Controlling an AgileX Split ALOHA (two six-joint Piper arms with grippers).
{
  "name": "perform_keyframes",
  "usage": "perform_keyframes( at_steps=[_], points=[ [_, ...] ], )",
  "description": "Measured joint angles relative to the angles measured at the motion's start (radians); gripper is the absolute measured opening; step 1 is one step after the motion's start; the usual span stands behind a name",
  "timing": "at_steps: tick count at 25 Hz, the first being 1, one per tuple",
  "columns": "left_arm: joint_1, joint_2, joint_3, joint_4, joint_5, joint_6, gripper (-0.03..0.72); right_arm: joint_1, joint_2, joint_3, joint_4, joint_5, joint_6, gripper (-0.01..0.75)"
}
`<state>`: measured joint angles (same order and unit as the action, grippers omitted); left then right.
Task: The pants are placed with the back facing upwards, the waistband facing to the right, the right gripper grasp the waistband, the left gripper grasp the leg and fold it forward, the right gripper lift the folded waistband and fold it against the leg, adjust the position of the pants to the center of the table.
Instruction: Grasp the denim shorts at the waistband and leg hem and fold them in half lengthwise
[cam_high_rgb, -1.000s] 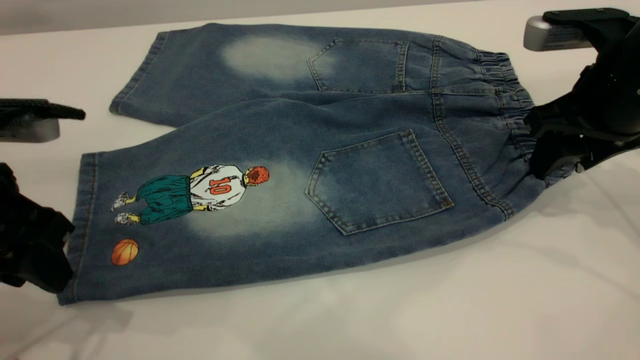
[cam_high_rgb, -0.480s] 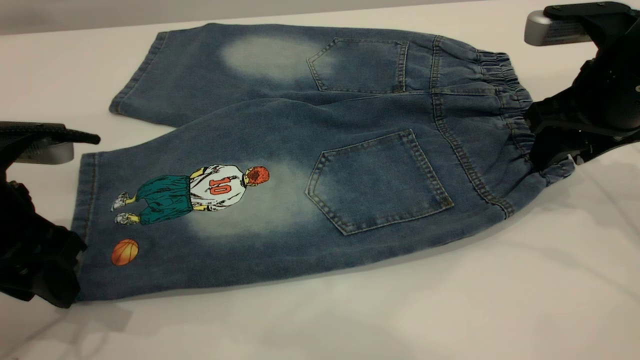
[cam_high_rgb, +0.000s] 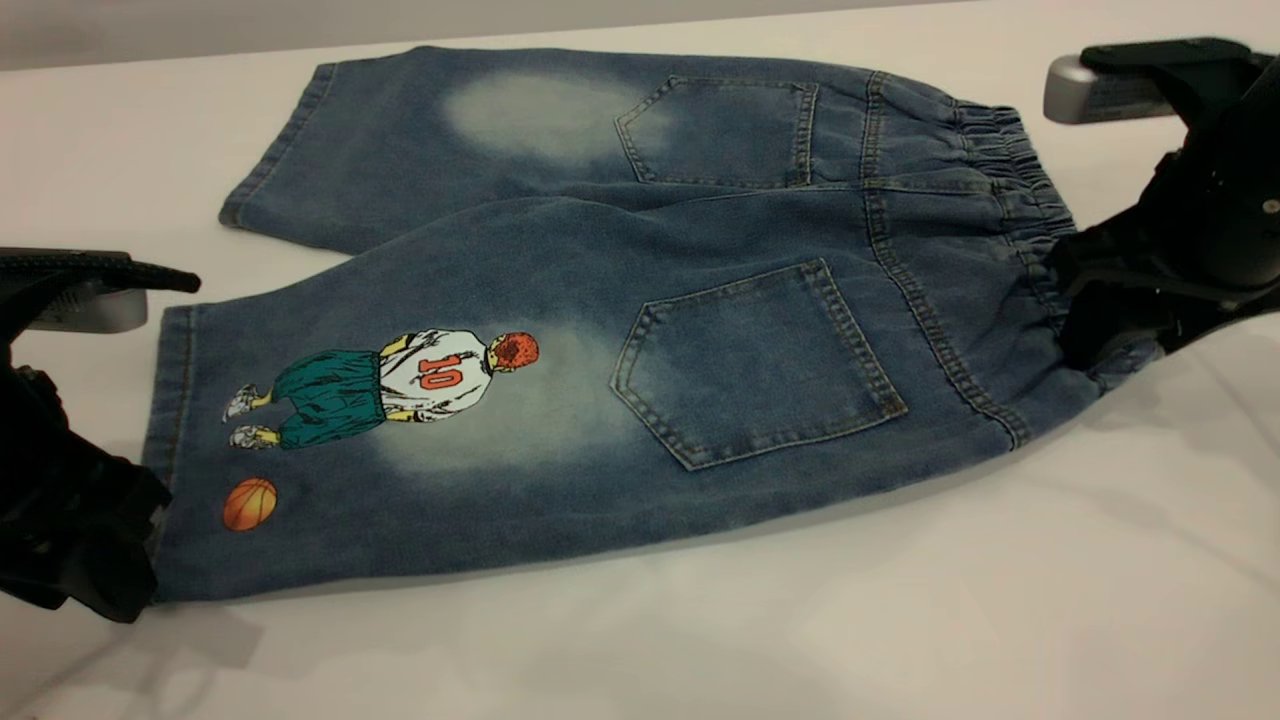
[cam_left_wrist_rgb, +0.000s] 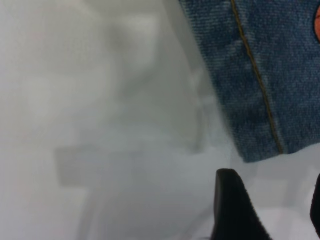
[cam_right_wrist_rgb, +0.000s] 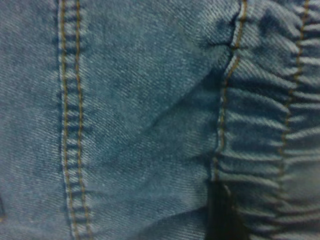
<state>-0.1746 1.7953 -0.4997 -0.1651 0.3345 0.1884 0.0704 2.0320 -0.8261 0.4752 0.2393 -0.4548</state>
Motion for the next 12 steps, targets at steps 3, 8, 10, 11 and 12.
perform_keyframes(
  at_steps=[3, 8, 10, 11, 12],
  points=[
    [0.0, 0.0, 0.0, 0.0, 0.0, 0.0, 0.318, 0.0, 0.001, 0.0, 0.013, 0.004, -0.002, 0.237],
    [0.0, 0.0, 0.0, 0.0, 0.0, 0.0, 0.255, 0.0, 0.001, 0.0, 0.013, -0.004, -0.003, 0.051],
    [0.0, 0.0, 0.0, 0.001, -0.001, 0.0, 0.219, 0.0, 0.001, -0.001, 0.012, -0.008, -0.003, 0.042],
    [0.0, 0.0, 0.0, 0.001, -0.002, 0.001, 0.199, 0.0, 0.001, -0.001, 0.011, -0.008, -0.003, 0.041],
    [0.0, 0.0, 0.0, 0.004, -0.002, 0.001, 0.18, 0.0, 0.001, -0.001, 0.011, -0.009, -0.003, 0.041]
  ],
)
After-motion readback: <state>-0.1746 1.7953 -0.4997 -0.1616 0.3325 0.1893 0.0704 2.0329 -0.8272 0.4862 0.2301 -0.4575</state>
